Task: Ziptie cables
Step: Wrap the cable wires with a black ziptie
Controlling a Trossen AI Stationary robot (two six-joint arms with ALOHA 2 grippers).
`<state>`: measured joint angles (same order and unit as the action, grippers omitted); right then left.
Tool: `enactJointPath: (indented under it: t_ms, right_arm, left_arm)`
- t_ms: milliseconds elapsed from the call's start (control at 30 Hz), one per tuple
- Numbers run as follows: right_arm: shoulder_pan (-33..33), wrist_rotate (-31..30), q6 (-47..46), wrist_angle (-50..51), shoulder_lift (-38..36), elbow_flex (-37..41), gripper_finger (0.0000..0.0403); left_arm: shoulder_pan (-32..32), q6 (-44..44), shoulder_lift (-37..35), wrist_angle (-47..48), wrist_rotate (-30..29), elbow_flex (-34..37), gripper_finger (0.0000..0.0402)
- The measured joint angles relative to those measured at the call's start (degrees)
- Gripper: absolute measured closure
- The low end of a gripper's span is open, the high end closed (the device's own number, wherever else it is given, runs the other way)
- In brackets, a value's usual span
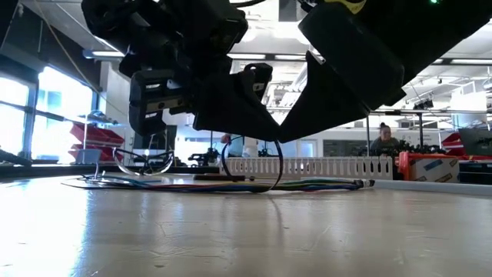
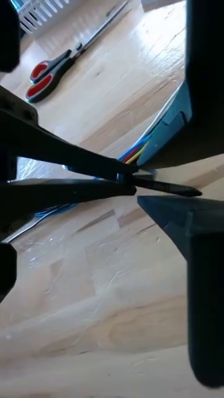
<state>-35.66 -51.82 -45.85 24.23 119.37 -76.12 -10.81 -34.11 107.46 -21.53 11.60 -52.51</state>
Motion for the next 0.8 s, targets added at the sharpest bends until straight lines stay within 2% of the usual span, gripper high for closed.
enactJointPath:
  t_ms: [233, 533, 800]
  right_arm:
    - [0.00, -0.25, 0.98, 0.00, -0.02, 0.00, 0.0337]
    - [0.00, -0.17, 1.09, -0.01, -0.02, 0.02, 0.0398]
    - [-2.51, -1.05, -11.58, 4.48, -0.09, 0.00, 0.0403]
  left_arm:
    - [-0.02, -0.02, 0.00, 0.00, 0.00, 0.00, 0.0401]
    - [0.00, 0.02, 0.00, -0.16, -0.02, 0.00, 0.0401]
    - [0.02, 0.02, 0.00, -0.39, -0.22, 0.00, 0.0401]
